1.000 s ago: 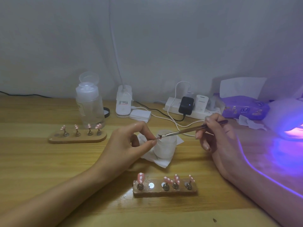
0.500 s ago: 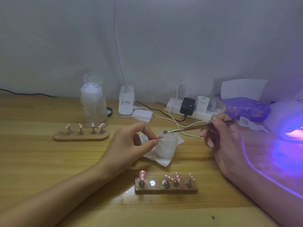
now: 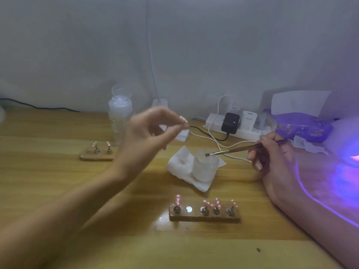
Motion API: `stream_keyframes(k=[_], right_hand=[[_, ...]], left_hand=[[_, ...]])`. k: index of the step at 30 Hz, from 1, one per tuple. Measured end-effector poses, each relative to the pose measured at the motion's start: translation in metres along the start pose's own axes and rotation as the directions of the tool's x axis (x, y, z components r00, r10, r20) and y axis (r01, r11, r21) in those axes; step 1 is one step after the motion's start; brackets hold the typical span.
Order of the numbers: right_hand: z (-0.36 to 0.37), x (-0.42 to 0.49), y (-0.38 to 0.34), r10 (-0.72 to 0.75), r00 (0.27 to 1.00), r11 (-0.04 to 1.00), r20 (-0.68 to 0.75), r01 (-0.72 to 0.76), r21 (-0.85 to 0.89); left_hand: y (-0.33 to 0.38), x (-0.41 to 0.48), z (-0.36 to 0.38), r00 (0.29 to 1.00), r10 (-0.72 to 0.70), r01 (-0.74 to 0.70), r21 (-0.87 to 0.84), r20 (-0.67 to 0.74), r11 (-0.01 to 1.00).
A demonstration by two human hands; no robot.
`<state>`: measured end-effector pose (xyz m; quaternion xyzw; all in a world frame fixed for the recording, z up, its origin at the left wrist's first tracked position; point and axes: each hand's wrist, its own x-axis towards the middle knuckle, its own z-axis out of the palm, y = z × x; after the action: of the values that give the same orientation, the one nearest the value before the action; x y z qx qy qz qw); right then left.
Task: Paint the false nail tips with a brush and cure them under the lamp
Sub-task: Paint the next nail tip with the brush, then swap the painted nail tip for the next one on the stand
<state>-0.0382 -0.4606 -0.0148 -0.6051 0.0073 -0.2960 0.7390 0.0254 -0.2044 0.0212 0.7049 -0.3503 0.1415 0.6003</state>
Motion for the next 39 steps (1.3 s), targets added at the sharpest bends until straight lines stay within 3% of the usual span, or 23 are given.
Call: stream_keyframes(k=[2, 5, 9, 11, 17, 26, 31, 39], right_hand=[[0.000, 0.001, 0.000, 0.015, 1.000, 1.000, -0.019, -0.015, -0.006], [0.000, 0.002, 0.001, 0.025, 0.999, 1.000, -0.023, -0.025, -0.002], [0.000, 0.001, 0.002, 0.020, 1.000, 1.000, -0.008, -0.020, 0.006], [0.000, 0.001, 0.002, 0.026, 1.000, 1.000, -0.005, -0.026, 0.005], [0.001, 0.002, 0.002, 0.034, 0.999, 0.999, -0.018, -0.034, -0.008], [0.001, 0.003, -0.002, 0.147, 0.989, 0.973, -0.001, -0.144, 0.182], [0.001, 0.003, -0.002, 0.230, 0.967, 0.922, 0.113, -0.254, 0.294], [0.000, 0.006, -0.003, 0.378, 0.912, 0.818, 0.157, -0.409, 0.405]], left_hand=[[0.016, 0.008, -0.010, 0.999, 0.035, -0.037, -0.052, -0.031, 0.998], [0.030, 0.000, -0.009, 0.991, 0.102, -0.097, -0.069, 0.084, 0.993], [0.031, -0.037, 0.002, 0.941, 0.105, -0.157, 0.139, 0.322, 0.978], [0.027, -0.055, 0.005, 0.929, 0.071, -0.167, 0.238, 0.364, 0.957], [0.021, -0.080, 0.015, 0.948, -0.062, -0.046, 0.327, 0.313, 0.944], [0.012, -0.079, 0.013, 0.910, -0.277, 0.170, 0.332, 0.308, 0.928], [0.010, -0.076, 0.013, 0.872, -0.317, 0.192, 0.336, 0.373, 0.922], [0.010, -0.074, 0.013, 0.871, -0.308, 0.198, 0.300, 0.384, 0.933]])
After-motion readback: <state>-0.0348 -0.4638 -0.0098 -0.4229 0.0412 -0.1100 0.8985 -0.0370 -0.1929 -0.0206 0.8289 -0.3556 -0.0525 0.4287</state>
